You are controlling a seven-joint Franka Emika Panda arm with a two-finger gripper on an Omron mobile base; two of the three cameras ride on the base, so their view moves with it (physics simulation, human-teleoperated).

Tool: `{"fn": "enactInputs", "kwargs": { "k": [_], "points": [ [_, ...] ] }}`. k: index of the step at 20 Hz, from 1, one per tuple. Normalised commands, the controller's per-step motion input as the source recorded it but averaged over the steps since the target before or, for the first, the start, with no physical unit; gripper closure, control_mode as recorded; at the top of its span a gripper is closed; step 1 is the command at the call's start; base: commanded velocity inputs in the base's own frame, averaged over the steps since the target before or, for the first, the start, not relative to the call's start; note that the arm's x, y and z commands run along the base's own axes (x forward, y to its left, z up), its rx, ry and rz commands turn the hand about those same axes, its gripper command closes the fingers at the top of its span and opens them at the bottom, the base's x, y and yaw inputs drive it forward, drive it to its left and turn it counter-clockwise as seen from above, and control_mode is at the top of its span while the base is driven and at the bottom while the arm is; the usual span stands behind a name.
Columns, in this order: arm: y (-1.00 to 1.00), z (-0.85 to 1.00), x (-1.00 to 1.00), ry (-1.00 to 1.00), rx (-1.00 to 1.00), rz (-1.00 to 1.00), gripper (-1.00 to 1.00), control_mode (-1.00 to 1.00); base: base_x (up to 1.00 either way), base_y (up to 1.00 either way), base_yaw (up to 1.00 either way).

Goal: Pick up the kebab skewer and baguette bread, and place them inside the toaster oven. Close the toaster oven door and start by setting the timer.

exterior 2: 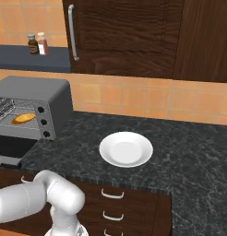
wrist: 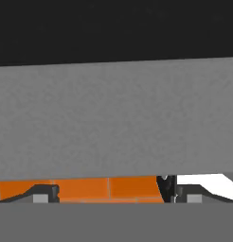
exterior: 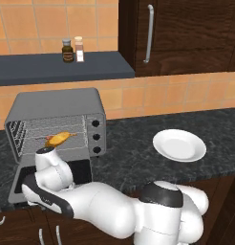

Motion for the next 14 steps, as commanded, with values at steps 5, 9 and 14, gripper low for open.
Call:
{"fn": "enactInputs", "kwargs": {
  "k": [5, 9, 14],
  "points": [
    [0.00, -0.38, 0.09, -0.03, 0.01, 0.00, -1.00, -1.00, 0.00, 0.00, 0.00],
    [0.00, -0.63, 0.09, -0.04, 0.00, 0.00, -1.00, -1.00, 0.00, 0.00, 0.00],
    [0.00, -0.19, 0.44, -0.07, 0.00, 0.00, -1.00, -1.00, 0.00, 0.00, 0.00]
  ]
}}
